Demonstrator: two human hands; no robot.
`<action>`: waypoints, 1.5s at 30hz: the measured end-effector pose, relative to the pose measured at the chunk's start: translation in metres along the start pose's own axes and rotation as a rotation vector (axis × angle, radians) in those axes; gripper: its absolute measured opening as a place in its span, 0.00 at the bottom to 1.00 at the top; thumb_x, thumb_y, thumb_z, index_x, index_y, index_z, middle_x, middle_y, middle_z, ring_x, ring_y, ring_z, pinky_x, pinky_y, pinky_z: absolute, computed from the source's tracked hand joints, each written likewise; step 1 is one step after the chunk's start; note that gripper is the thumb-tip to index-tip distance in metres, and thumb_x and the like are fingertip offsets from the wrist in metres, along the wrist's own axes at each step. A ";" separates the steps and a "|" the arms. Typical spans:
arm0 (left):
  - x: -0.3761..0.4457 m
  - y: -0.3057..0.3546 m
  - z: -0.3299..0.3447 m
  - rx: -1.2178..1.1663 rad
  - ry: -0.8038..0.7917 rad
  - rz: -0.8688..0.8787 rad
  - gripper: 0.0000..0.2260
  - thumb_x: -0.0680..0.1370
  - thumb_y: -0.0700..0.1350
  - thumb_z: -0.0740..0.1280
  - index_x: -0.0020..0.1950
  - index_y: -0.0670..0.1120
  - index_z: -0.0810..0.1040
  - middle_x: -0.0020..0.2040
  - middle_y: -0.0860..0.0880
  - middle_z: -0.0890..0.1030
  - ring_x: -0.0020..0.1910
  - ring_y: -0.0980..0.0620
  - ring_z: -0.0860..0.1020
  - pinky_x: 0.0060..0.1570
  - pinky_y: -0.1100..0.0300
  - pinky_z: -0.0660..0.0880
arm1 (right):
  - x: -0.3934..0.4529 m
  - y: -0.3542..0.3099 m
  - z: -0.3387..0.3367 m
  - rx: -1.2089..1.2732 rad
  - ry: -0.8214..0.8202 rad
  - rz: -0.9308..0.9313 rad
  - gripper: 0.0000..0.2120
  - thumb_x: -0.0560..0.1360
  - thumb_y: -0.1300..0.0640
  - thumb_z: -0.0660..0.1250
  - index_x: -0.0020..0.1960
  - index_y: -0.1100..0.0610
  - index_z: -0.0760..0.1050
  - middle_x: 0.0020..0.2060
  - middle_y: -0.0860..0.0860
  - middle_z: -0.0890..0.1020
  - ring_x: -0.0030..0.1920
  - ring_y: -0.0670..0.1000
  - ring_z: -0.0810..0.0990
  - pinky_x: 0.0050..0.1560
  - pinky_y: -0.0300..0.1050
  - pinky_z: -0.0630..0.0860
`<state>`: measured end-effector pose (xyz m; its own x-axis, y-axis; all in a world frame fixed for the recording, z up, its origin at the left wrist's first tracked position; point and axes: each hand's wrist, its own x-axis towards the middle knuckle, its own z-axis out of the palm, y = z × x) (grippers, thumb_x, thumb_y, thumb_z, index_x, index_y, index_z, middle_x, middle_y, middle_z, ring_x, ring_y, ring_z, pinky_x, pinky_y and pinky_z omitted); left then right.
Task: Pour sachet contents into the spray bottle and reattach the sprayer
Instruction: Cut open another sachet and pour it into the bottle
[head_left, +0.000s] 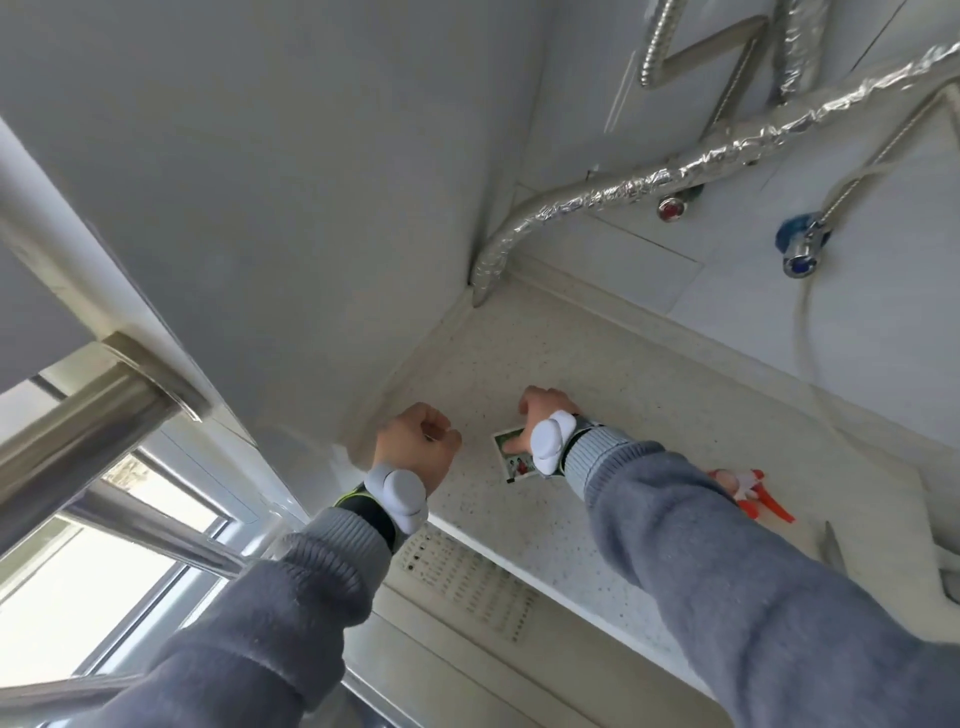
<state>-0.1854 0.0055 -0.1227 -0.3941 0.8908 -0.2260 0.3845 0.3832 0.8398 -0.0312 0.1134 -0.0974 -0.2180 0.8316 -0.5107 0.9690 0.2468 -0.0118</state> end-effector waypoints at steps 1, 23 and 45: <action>-0.001 0.001 0.002 -0.009 -0.005 0.002 0.03 0.72 0.48 0.69 0.44 0.52 0.77 0.40 0.56 0.79 0.37 0.58 0.77 0.29 0.66 0.67 | -0.001 0.001 0.001 -0.010 -0.002 0.012 0.20 0.73 0.53 0.70 0.59 0.63 0.74 0.55 0.57 0.81 0.53 0.56 0.81 0.51 0.43 0.78; -0.039 0.070 0.039 -0.168 -0.214 0.173 0.12 0.73 0.39 0.70 0.55 0.46 0.76 0.39 0.49 0.84 0.34 0.53 0.83 0.33 0.54 0.82 | -0.079 0.025 -0.041 0.439 0.209 -0.227 0.07 0.71 0.49 0.74 0.44 0.52 0.80 0.42 0.49 0.82 0.43 0.52 0.79 0.42 0.41 0.70; -0.125 0.146 0.142 -0.030 -0.406 0.457 0.09 0.73 0.42 0.71 0.46 0.57 0.77 0.39 0.52 0.83 0.36 0.51 0.82 0.33 0.58 0.79 | -0.196 0.180 -0.015 0.616 0.481 -0.033 0.09 0.69 0.50 0.76 0.46 0.54 0.85 0.43 0.50 0.86 0.44 0.48 0.83 0.46 0.40 0.77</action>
<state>0.0382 -0.0148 -0.0418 0.1576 0.9875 -0.0046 0.4138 -0.0618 0.9083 0.1843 0.0023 0.0137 -0.1377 0.9877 -0.0745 0.8206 0.0716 -0.5671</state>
